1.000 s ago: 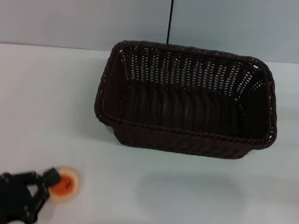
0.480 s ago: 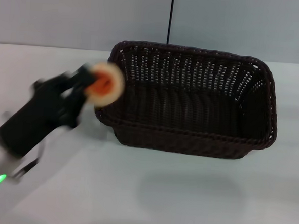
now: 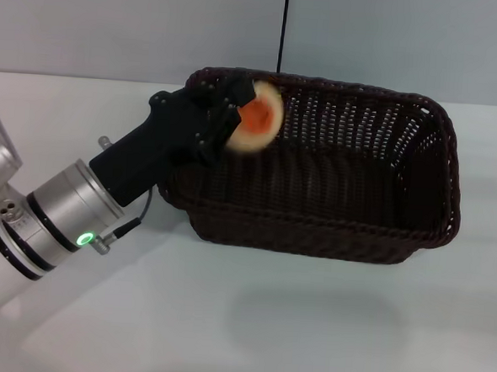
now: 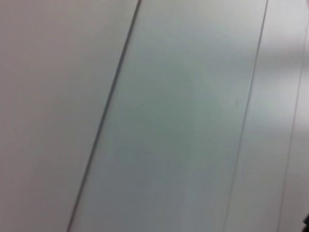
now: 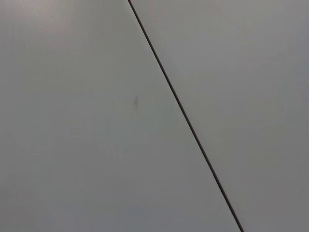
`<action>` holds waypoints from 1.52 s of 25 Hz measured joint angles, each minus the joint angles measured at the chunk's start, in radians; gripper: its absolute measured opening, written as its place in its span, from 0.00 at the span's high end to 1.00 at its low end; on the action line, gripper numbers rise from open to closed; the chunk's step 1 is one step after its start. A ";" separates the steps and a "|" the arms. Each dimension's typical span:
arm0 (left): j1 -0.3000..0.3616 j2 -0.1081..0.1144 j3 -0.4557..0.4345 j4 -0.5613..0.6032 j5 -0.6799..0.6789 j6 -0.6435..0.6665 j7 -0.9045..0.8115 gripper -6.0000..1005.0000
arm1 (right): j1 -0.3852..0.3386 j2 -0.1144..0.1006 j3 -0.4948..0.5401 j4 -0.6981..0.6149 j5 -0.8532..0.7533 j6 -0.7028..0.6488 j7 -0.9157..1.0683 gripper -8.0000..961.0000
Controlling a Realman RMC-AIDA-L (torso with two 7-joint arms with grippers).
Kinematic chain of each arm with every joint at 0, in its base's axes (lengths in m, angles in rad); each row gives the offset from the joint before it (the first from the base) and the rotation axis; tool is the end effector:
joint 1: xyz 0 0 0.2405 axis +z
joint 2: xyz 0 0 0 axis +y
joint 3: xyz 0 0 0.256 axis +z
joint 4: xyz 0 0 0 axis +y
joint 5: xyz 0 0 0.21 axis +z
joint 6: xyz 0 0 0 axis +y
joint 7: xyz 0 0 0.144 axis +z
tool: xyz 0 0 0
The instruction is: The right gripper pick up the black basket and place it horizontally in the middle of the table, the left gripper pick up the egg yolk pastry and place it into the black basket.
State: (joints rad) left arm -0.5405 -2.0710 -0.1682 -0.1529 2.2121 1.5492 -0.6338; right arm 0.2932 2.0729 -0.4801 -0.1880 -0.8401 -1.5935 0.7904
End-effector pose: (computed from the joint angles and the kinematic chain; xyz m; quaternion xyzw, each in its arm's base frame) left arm -0.2328 0.2953 -0.0618 -0.8012 -0.1992 -0.4996 0.2625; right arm 0.3565 0.2711 0.0882 -0.5518 0.2402 0.5270 0.6000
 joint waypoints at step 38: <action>0.371 0.008 -0.773 0.035 0.004 0.250 -0.006 0.63 | -0.031 0.003 0.244 0.026 0.010 0.010 0.016 0.48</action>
State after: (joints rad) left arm -0.1697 -2.0626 -0.9416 -0.1178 2.2166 1.7988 -0.6402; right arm 0.2622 2.0761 -0.2357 -0.1616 -0.8298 -1.5839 0.8062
